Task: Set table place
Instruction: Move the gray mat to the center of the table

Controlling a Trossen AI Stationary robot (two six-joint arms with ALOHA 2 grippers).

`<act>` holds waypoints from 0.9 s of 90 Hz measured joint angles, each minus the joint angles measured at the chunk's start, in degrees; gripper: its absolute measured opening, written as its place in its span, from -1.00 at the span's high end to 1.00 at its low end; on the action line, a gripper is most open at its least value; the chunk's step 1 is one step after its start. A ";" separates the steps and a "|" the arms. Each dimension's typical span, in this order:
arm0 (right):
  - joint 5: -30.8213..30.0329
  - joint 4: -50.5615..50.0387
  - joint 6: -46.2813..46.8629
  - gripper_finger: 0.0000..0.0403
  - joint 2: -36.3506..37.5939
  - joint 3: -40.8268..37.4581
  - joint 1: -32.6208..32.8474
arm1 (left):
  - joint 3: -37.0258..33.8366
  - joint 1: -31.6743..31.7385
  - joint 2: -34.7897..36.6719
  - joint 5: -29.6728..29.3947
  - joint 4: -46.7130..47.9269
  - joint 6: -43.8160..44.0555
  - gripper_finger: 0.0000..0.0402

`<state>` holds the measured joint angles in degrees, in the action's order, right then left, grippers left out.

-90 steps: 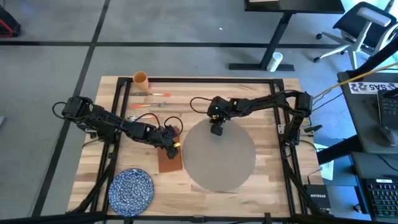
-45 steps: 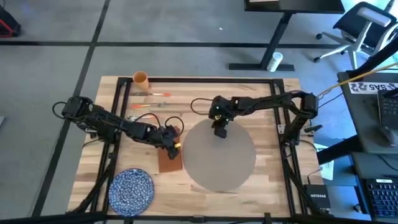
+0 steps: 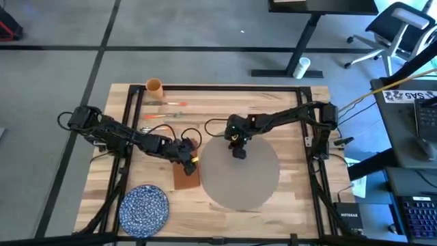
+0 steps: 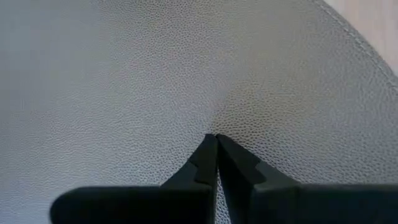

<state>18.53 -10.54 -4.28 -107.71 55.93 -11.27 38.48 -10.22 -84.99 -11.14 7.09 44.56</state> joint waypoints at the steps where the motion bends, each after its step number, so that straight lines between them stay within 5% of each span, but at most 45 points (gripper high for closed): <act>1: -0.01 0.29 0.04 1.00 -0.03 -0.01 0.00 | 0.00 0.00 0.00 0.01 -0.03 0.00 1.00; 81: -2.17 2.72 2.54 1.00 -0.32 1.03 -3.79 | 4.34 -0.96 1.71 1.99 2.56 0.08 1.00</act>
<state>16.36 -7.83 -1.74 -108.03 56.95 -15.05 42.82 -11.17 -83.29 -9.15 9.65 44.63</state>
